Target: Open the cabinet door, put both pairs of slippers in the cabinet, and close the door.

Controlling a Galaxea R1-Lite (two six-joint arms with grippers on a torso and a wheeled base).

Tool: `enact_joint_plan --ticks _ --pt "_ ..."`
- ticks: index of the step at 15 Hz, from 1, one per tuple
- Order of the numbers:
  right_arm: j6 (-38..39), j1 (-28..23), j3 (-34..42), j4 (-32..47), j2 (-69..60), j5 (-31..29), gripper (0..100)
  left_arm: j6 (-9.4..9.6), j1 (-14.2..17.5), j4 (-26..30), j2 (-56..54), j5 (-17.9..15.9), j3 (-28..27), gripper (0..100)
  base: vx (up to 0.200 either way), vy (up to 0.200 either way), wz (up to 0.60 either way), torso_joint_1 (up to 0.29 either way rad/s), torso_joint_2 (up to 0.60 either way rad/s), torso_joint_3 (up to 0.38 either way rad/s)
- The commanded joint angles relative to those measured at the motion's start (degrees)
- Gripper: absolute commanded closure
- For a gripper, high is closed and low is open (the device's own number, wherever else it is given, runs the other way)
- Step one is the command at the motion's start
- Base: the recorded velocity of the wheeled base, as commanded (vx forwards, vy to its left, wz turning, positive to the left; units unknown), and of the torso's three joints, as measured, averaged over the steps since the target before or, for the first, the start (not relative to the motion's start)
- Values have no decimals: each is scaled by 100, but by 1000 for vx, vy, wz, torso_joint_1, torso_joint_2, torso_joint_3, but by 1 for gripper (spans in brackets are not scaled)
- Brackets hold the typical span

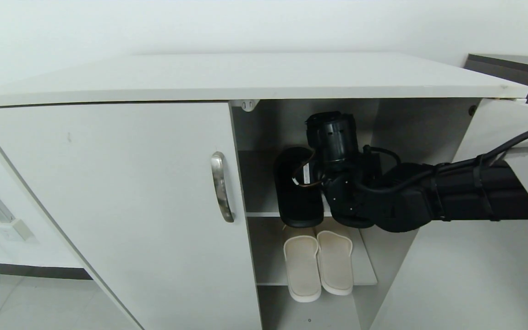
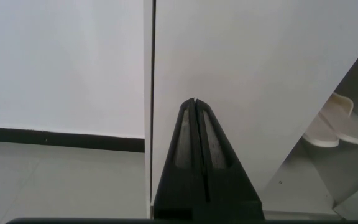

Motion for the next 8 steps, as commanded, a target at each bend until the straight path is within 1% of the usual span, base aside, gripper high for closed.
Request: enact_joint_plan --ticks 1,6,8 --pt "76 153 426 -10 -445 -2 0 -2 1 0 7 3 1 100 0 0 0 0 0 0" --pt "375 584 1621 -36 -1526 59 0 -2 1 0 7 3 1 100 0 0 0 0 0 0" --pt "507 856 2465 -177 -2273 613 0 -2 1 0 7 3 1 100 0 0 0 0 0 0"
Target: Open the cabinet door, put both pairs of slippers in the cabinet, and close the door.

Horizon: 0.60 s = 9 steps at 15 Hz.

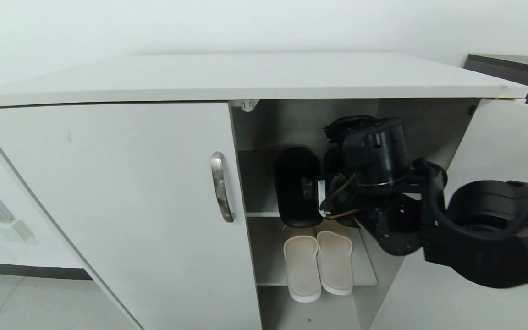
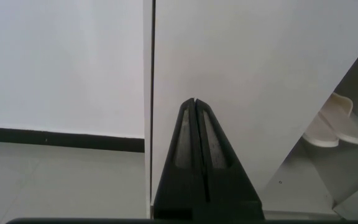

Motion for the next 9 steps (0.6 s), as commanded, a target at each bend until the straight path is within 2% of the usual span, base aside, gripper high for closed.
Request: enact_joint_plan --ticks 1,2,3,9 --pt "58 325 869 -74 -1000 474 0 -2 1 0 7 2 1 100 0 0 0 0 0 0" --pt "67 413 1115 -109 -1211 668 0 -2 1 0 7 2 1 100 0 0 0 0 0 0" --pt "40 474 1431 -162 -1404 843 100 -2 1 0 7 2 1 100 0 0 0 0 0 0" --pt "14 527 1510 -197 -1378 940 100 -10 1 0 7 -15 1 100 0 0 0 0 0 0"
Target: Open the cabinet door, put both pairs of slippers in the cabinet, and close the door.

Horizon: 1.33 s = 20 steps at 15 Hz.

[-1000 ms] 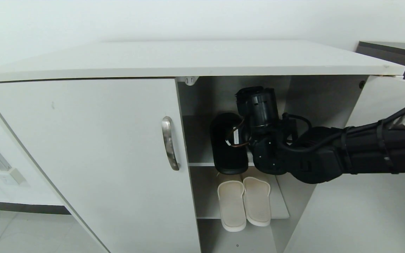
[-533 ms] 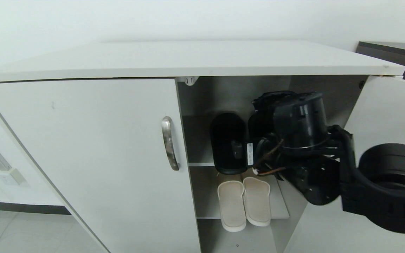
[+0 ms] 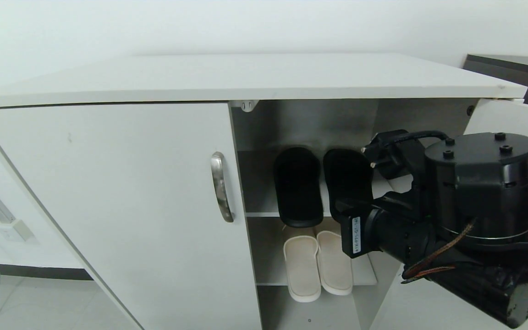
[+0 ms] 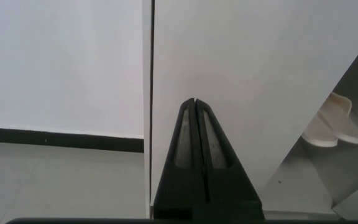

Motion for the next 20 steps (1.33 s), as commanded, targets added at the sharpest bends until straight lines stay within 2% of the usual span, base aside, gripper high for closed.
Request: enact_joint_plan --ticks 1,5,18,20 --pt "6 11 13 -1 5 -10 100 -3 1 0 7 -1 1 100 0 0 0 0 0 0" --pt "32 11 49 -124 154 -54 100 6 1 0 7 -10 1 100 0 0 0 0 0 0" --pt "-12 73 312 -361 242 -1 100 6 1 0 7 -10 1 100 -200 0 0 3 3 2" --pt "-135 82 444 -581 304 -1 100 6 1 0 7 -10 1 100 -200 0 0 -2 5 0"
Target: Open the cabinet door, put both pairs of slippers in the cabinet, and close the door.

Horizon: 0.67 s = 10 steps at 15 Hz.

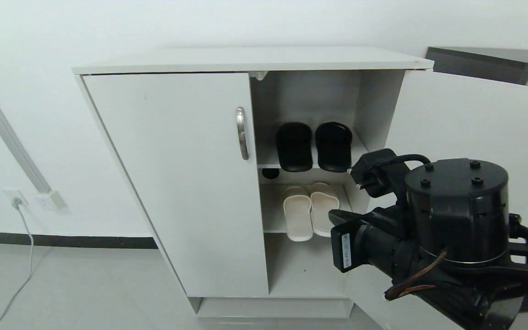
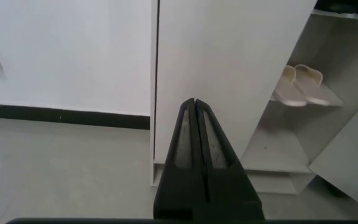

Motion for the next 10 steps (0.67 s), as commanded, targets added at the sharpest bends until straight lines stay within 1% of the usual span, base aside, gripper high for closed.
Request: enact_joint_plan --ticks 1,3,6,10 --pt "-65 7 102 -69 79 -5 100 -4 -1 0 7 1 2 100 -200 0 0 2 2 -2" --pt "-118 7 198 -298 167 -5 100 -4 -1 0 7 1 2 100 -200 0 0 2 5 0" --pt "-188 7 269 -341 237 -5 100 5 -1 0 7 1 2 100 -200 0 0 4 1 2" --pt "-188 7 286 -341 263 -5 100 5 -1 0 7 1 2 100 0 0 0 0 0 0"
